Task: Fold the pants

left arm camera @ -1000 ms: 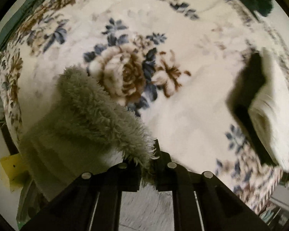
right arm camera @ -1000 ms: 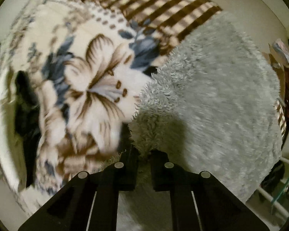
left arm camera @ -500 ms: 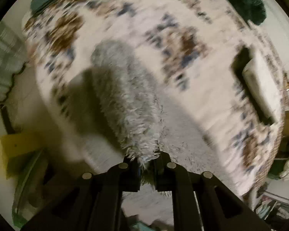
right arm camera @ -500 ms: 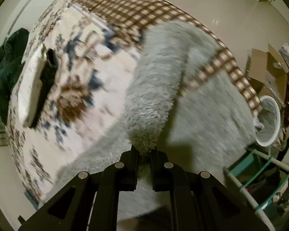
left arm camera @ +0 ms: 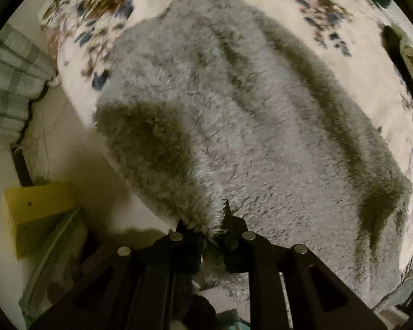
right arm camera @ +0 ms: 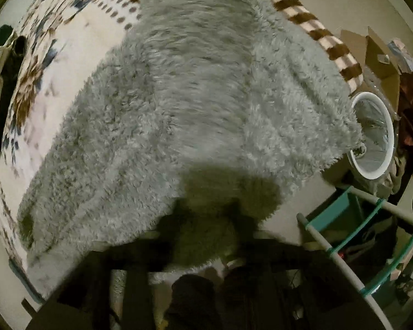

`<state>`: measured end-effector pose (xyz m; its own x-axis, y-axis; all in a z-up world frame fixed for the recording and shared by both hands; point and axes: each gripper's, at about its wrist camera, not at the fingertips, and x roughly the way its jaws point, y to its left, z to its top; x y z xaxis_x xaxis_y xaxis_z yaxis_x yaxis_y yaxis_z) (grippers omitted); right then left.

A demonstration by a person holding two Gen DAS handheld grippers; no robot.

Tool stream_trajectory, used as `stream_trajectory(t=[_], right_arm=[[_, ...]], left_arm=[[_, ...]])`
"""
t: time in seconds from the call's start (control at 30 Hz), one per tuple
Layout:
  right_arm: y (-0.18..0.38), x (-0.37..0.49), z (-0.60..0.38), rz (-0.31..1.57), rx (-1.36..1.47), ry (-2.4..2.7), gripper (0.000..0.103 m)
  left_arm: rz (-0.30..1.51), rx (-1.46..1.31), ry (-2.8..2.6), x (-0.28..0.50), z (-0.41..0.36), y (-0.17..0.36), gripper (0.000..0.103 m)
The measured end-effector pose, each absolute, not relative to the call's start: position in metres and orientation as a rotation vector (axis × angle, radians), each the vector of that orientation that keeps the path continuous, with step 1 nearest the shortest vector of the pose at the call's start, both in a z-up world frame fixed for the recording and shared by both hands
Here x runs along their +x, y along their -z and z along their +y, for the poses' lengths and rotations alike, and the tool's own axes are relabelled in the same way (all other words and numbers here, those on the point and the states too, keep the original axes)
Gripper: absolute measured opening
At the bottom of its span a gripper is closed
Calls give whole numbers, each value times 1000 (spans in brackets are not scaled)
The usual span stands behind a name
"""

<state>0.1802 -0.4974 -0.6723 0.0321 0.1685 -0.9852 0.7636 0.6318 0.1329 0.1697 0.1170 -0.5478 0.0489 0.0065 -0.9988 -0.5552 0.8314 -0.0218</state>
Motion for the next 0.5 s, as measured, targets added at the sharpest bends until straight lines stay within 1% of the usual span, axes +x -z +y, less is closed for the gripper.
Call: stream_trajectory(t=[0.03,0.07,0.1,0.13,0.2,0.23,0.27,0.3,0.33,0.43,0.5], right_arm=[[669,178,-499,1489,828,536,71],[662,176,-502,1468,834,529,71],[656,175,-504,1453,831,522,72],[651,174,-507,1440,825,519,75],[638,174,-513,1405,804,520,77],[633,175,-518,1392,791,528,77],[629,179,-524,1378,773,542,79],[627,185,-529,1361,757,554,81],[626,190,-536,1348,744,568,81],[627,226,-556,1315,707,612,82],[636,252,-571,1326,664,631,82]], left_arm=[[1468,-454,-449,169,116,546,19],[1465,-449,-450,169,115,544,25],[1460,-446,-459,167,116,541,25],[1452,-448,-469,164,116,538,25],[1444,-440,-477,160,114,533,37],[1448,-437,-478,156,112,532,53],[1459,-443,-477,153,111,531,71],[1464,-444,-471,150,106,531,78],[1465,-441,-465,147,105,530,81],[1472,-401,-421,143,87,525,81],[1461,-359,-403,139,69,518,81]])
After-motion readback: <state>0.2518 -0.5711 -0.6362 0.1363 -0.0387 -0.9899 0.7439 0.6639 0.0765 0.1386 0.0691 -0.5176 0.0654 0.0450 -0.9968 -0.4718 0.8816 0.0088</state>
